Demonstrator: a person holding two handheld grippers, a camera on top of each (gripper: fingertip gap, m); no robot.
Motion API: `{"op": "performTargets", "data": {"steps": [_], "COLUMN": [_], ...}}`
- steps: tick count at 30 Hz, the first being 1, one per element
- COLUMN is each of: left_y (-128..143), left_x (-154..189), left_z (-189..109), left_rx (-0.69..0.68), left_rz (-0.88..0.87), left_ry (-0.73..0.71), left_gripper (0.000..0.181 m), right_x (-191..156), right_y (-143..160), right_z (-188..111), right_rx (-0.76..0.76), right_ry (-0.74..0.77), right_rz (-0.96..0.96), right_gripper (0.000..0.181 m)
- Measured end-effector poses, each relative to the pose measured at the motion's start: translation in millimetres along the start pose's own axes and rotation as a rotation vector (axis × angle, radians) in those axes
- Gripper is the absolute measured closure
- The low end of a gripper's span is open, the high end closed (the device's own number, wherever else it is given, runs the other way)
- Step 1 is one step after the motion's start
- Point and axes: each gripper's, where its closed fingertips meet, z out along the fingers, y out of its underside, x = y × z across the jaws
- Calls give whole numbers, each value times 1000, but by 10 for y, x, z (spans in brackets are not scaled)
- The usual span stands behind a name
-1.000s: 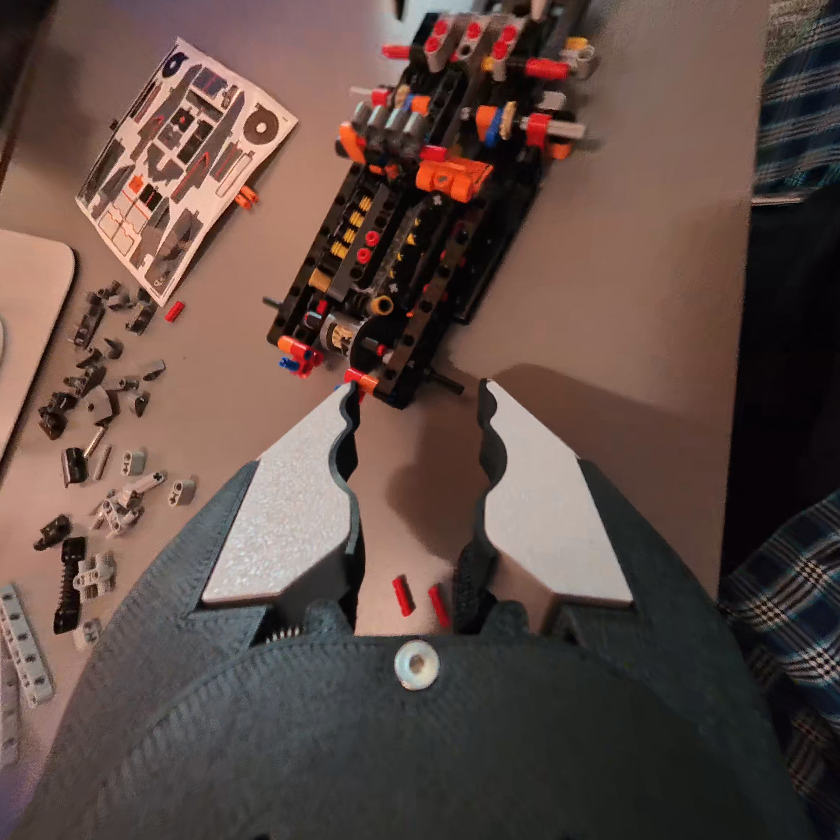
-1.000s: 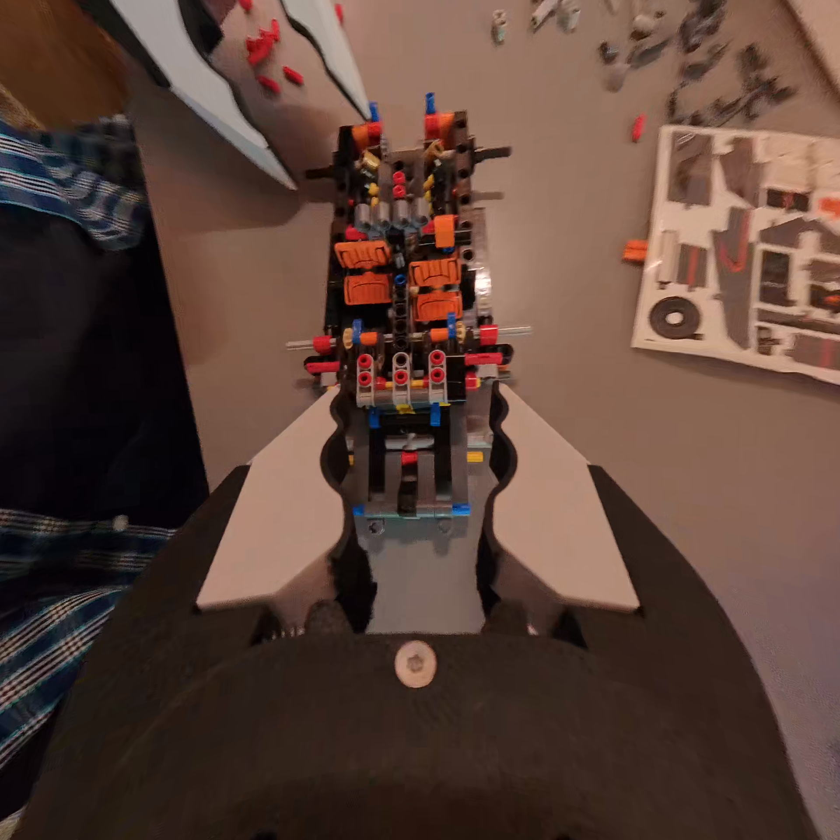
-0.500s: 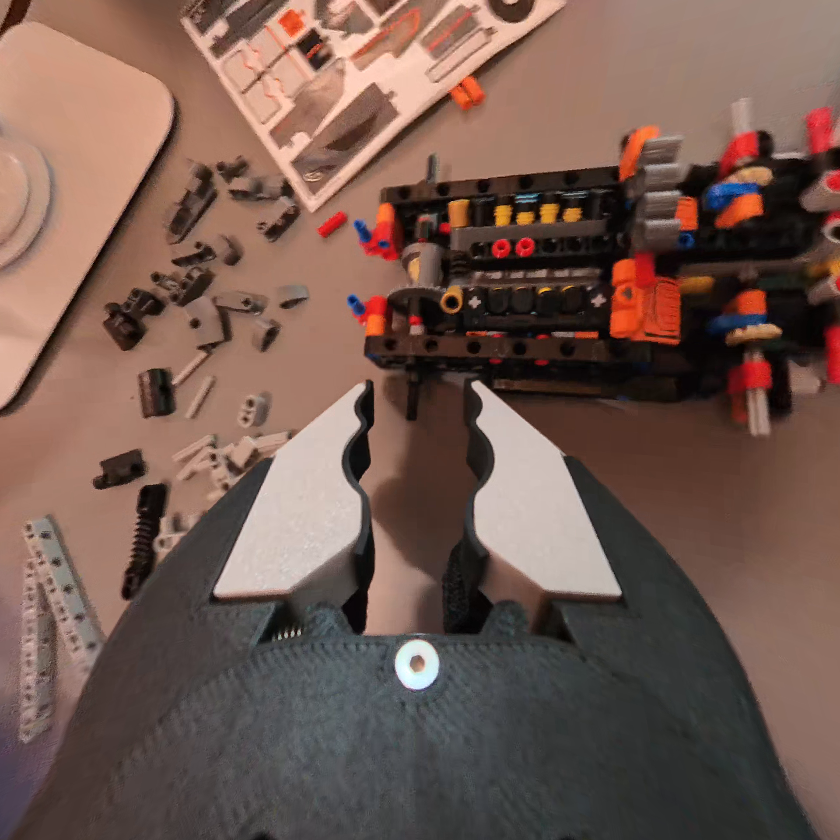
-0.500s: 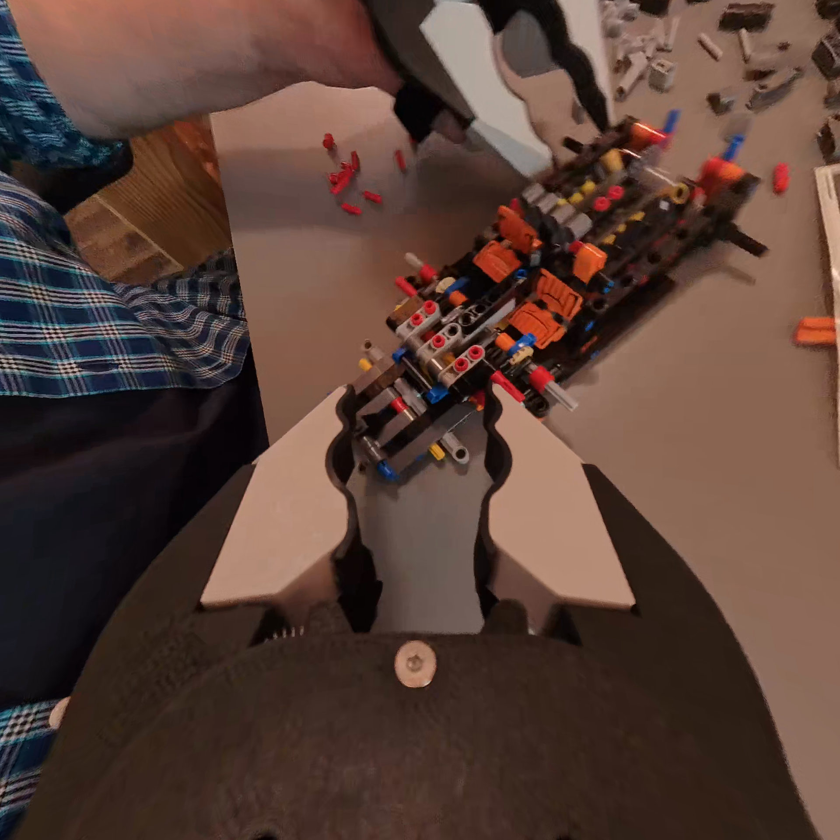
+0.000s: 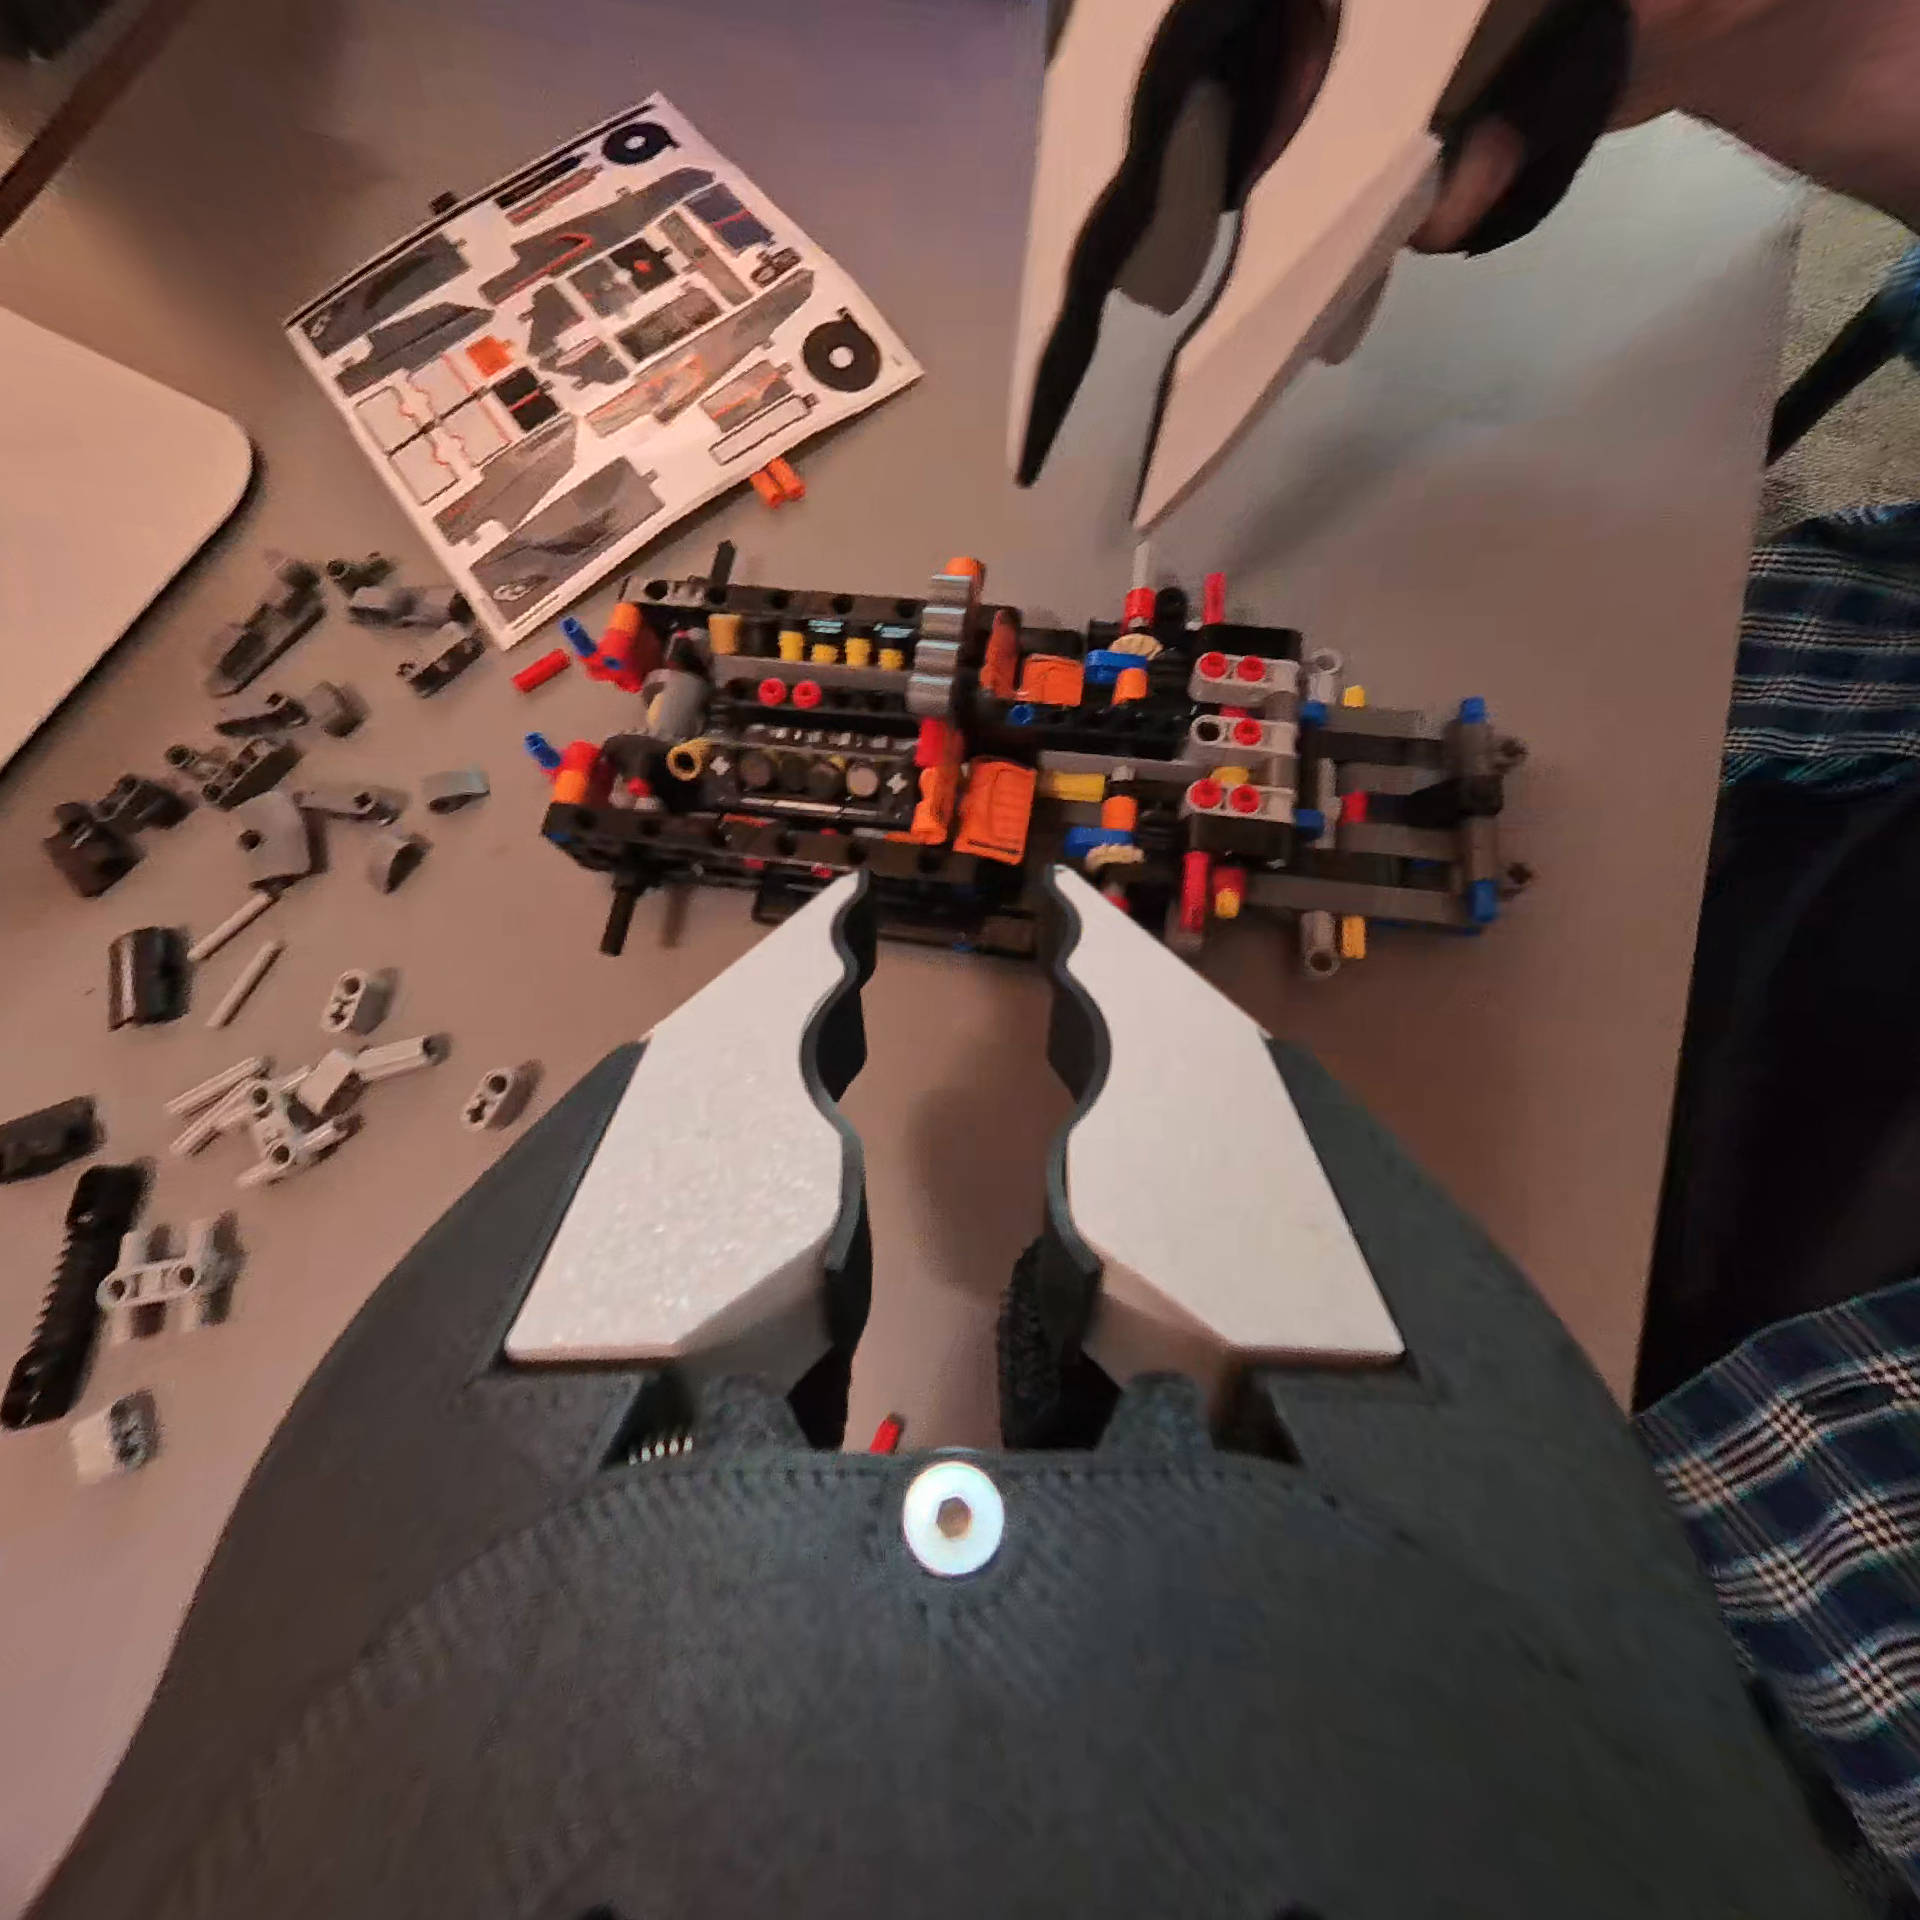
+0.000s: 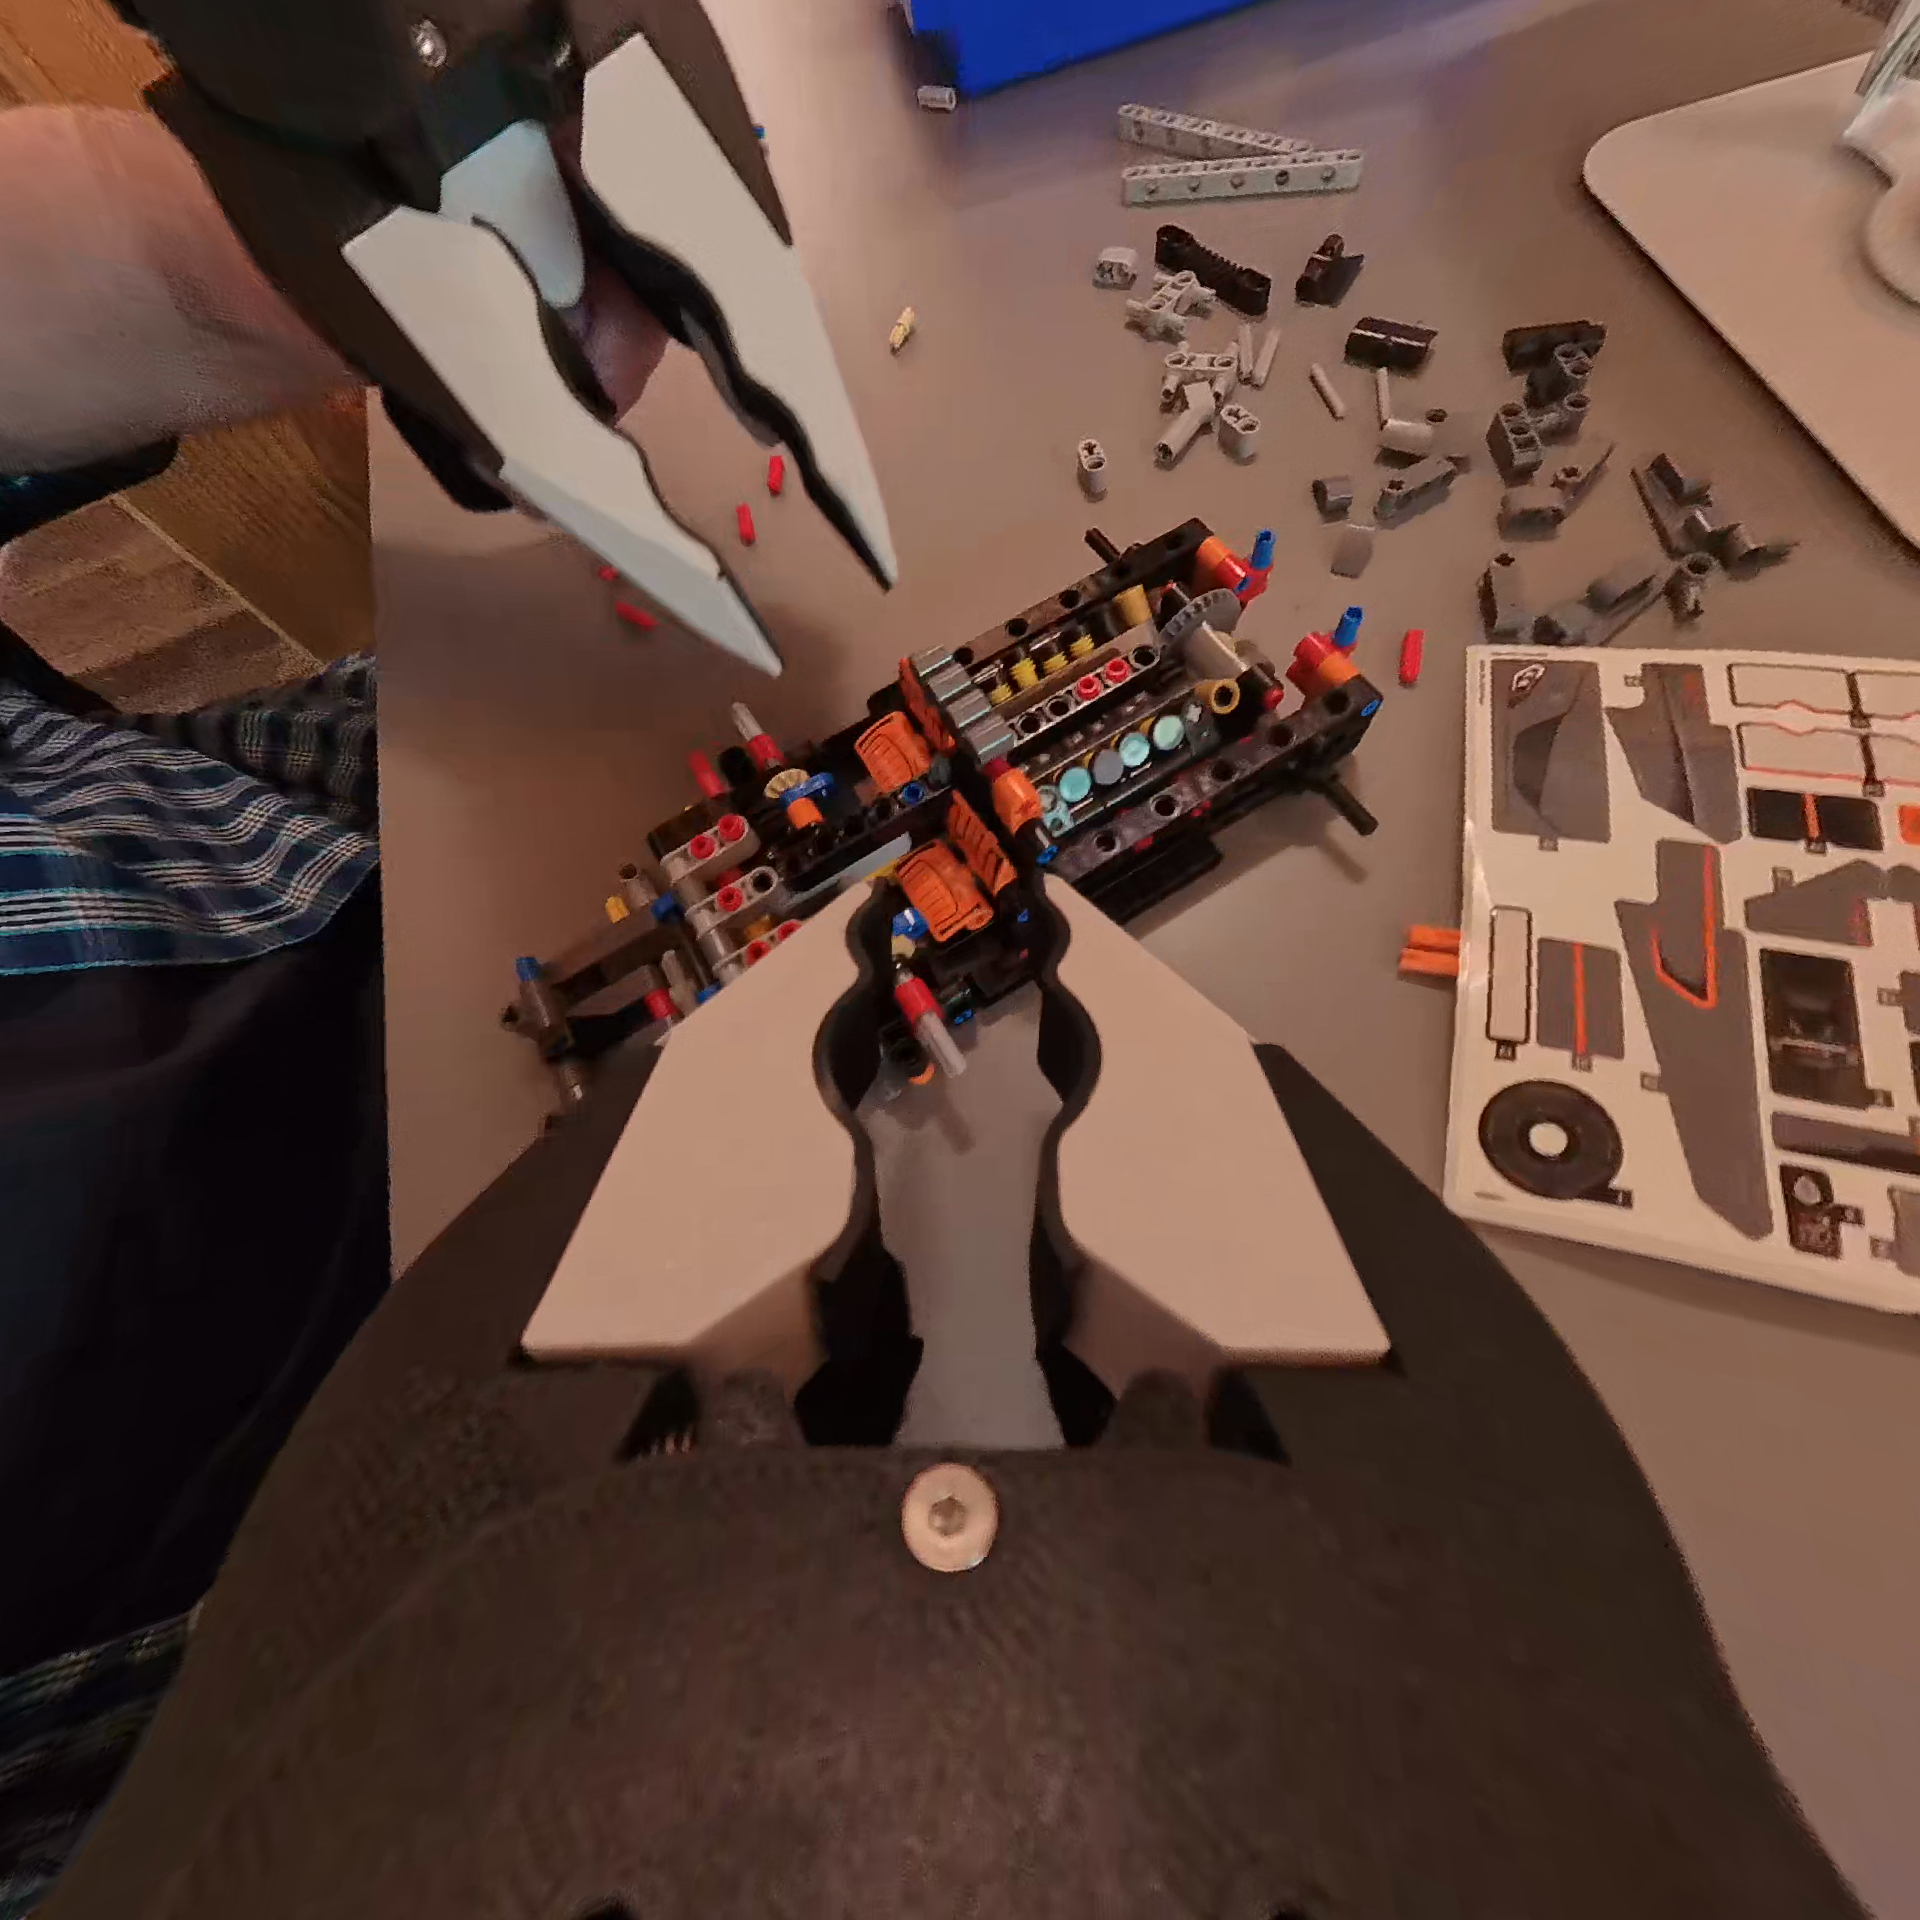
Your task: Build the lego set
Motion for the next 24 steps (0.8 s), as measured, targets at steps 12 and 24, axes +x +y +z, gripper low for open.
{"op": "performTargets", "data": {"steps": [12, 24], "left_y": [-16, -21], "left_x": [34, -21], "left_z": [262, 291], "left_rx": [-29, -24], "left_rz": [41, 120], "left_ry": [-20, -99], "left_gripper": [155, 170], "right_x": [110, 128], "right_y": [88, 64], "right_z": [252, 296], "right_rx": [-60, -29], "right_ry": [-24, -49], "right_rz": [-19, 52], "right_gripper": [157, 170]}}
